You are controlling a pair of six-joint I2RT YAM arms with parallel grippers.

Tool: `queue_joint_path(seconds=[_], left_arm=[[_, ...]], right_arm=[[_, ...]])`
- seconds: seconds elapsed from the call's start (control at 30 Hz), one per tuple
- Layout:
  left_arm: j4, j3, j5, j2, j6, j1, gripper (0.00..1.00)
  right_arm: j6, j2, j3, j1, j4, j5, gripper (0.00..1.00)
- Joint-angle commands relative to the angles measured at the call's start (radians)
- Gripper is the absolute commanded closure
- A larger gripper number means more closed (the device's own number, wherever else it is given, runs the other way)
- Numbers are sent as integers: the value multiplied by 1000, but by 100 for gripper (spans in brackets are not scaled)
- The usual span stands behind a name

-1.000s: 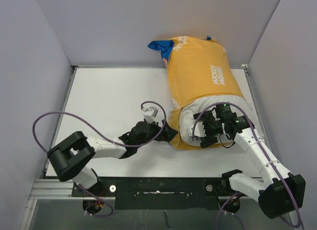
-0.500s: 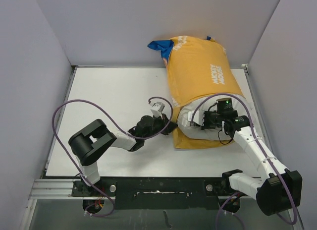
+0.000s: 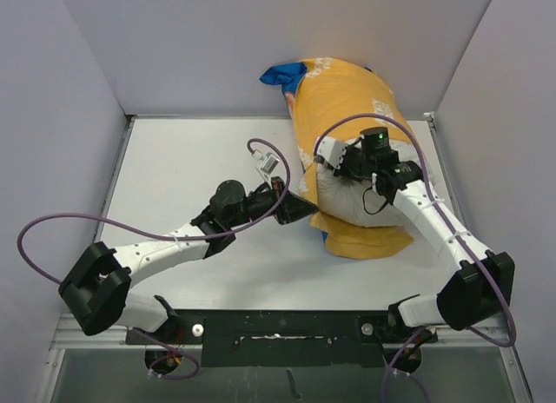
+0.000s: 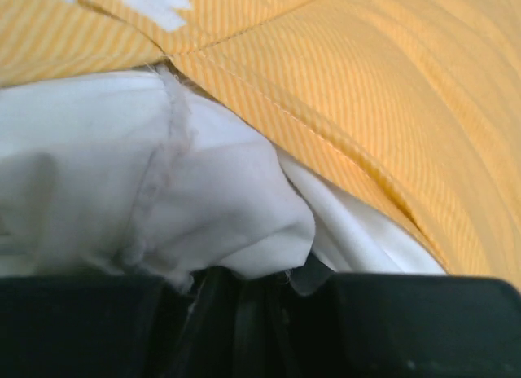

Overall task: Put the pillow into the pillowcase
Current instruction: Stuff the pillow into the pillowcase.

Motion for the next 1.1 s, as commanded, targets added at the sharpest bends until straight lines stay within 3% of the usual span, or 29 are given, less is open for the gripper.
queue_joint_path(seconds=[0.0,0.13,0.23,0.3,0.37,0.4,0.5,0.6,0.7,0.8,0.93,1.07], left_arm=[[123,16,285,-124,-124,-35,100],[21,-123,177,-180,23,10,100],[-137,-229,-23,-273,171,21,97],[-163,-318,-131,-339,162,21,71],[-159,-404,-221,-397,106,21,43],[-148,-438,-251,-420,97,21,36],[-150,-460,-291,-459,169,22,30],[-144,-385,-234,-433,412,22,29],[-144,-283,-102,-387,721,20,28],[-160,-186,38,-340,1025,2,24],[-214,-56,59,-242,1401,-127,11],[-362,145,-14,-50,1739,-282,5]], right_arm=[[40,7,103,-20,347,93,100],[53,18,-94,-12,326,-97,100],[74,58,-198,-16,287,-180,99],[82,83,-242,-16,281,-192,95],[81,102,-249,-19,246,-223,84],[72,108,-236,-26,204,-262,75],[-12,118,-100,-52,-68,-510,43],[-165,96,68,-61,-418,-754,21],[-351,74,252,-84,-784,-897,14],[-406,29,364,-182,-982,-978,12],[-216,-93,347,-401,-869,-1049,8],[203,-199,214,-653,-472,-970,7]])
